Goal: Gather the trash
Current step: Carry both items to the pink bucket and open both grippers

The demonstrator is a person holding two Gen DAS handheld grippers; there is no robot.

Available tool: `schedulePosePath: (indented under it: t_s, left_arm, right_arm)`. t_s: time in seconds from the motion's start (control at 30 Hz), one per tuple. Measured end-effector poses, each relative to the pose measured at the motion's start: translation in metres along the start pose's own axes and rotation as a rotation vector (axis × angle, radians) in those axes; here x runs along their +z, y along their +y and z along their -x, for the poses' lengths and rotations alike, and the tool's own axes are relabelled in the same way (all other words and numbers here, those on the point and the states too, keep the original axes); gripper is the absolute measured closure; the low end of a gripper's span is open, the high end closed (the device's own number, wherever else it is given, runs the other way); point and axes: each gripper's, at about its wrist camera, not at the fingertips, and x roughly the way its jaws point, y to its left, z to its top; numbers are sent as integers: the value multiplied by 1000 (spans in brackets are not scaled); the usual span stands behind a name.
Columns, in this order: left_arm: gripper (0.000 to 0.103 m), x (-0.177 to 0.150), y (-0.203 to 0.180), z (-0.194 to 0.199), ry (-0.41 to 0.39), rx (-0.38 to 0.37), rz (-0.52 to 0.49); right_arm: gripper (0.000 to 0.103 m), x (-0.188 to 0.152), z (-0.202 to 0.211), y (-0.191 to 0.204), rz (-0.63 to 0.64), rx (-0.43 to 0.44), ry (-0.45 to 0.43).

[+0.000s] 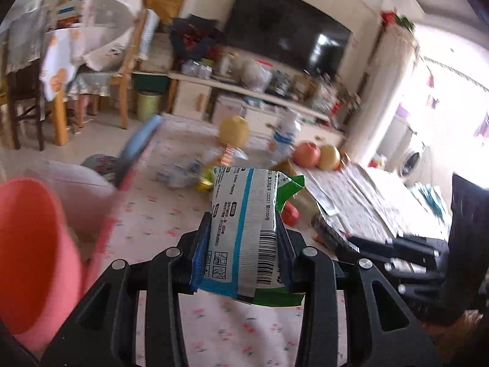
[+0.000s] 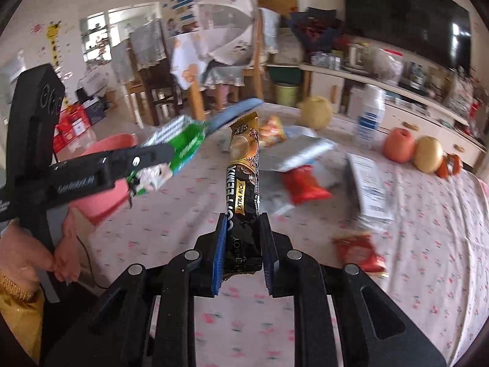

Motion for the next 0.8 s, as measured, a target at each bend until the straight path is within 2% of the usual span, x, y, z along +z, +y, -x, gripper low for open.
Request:
schedulePosePath:
  t_s: [0.1, 0.5, 0.7, 0.73, 0.77, 0.8]
  left_arm:
    - [63, 4, 26, 14, -42, 47, 59]
    - [63, 5, 128, 78, -246, 406, 339]
    - [62, 0, 162, 97, -287, 550, 469]
    - [56, -1, 166, 100, -296, 581, 484]
    - [41, -1, 169, 103, -295, 602, 488]
    - [34, -1, 171, 103, -286, 637, 493]
  right_arm:
    - [81, 10, -8, 24, 32, 37, 8]
    - [81, 68, -59, 149, 218, 213, 11]
    - [78, 88, -95, 196, 266, 284, 45]
    - [74, 90, -100, 200, 266, 295, 48]
    - [56, 89, -102, 202, 263, 298, 42]
    - [35, 88, -104, 203, 255, 297, 38]
